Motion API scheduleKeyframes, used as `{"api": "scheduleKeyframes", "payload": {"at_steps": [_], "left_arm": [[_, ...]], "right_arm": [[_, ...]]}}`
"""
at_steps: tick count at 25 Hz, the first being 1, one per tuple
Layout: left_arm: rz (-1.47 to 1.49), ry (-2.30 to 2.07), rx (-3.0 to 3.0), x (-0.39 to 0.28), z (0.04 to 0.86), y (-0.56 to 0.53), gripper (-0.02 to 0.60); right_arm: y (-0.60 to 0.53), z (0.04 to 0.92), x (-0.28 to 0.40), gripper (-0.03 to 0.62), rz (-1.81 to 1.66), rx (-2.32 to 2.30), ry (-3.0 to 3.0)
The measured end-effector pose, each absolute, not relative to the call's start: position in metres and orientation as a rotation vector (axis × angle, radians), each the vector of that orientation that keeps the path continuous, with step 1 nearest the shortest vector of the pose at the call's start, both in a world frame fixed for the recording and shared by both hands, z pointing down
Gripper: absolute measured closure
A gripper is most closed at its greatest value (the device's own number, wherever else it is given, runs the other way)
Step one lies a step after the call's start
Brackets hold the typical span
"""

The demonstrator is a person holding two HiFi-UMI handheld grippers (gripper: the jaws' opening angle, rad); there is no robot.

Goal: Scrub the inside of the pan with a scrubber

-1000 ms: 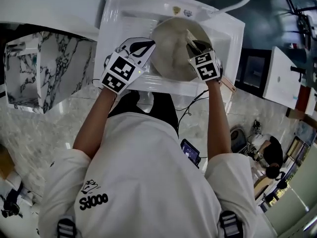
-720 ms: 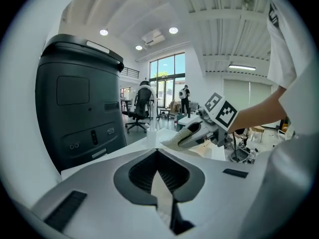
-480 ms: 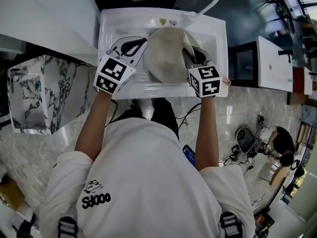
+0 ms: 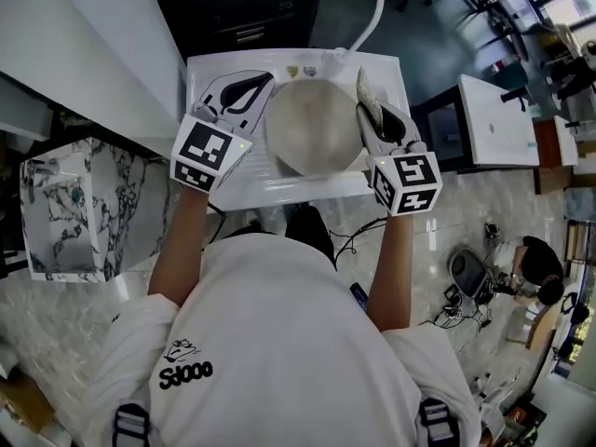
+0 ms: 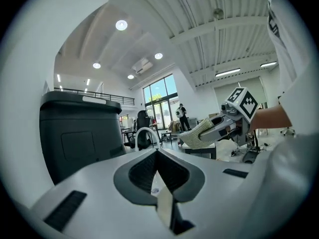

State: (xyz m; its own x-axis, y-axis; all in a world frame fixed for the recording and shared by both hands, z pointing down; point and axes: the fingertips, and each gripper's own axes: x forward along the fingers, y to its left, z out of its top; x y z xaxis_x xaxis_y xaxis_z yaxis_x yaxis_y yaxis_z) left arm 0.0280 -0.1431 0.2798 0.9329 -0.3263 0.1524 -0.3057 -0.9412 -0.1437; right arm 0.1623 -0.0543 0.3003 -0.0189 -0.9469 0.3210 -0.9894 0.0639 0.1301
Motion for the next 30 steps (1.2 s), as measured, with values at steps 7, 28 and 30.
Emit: {"api": "scheduleKeyframes", "payload": {"at_steps": [7,28,30], "left_arm": [[-0.182,0.498,-2.93,0.02,0.242,-0.145,0.577],[-0.111,0.418,-2.881,0.015,0.189,-0.133,0.577],[-0.12,0.418,-2.883,0.015,0.192,-0.135,0.577]], "right_arm": [[-0.041,0.241,0.167,0.517,0.061,2.06,-2.074],[-0.044,0.201,0.14,0.52,-0.064,2.002,-2.118],[-0.045,0.203,0.14,0.52,-0.059,2.003,-2.116]]}}
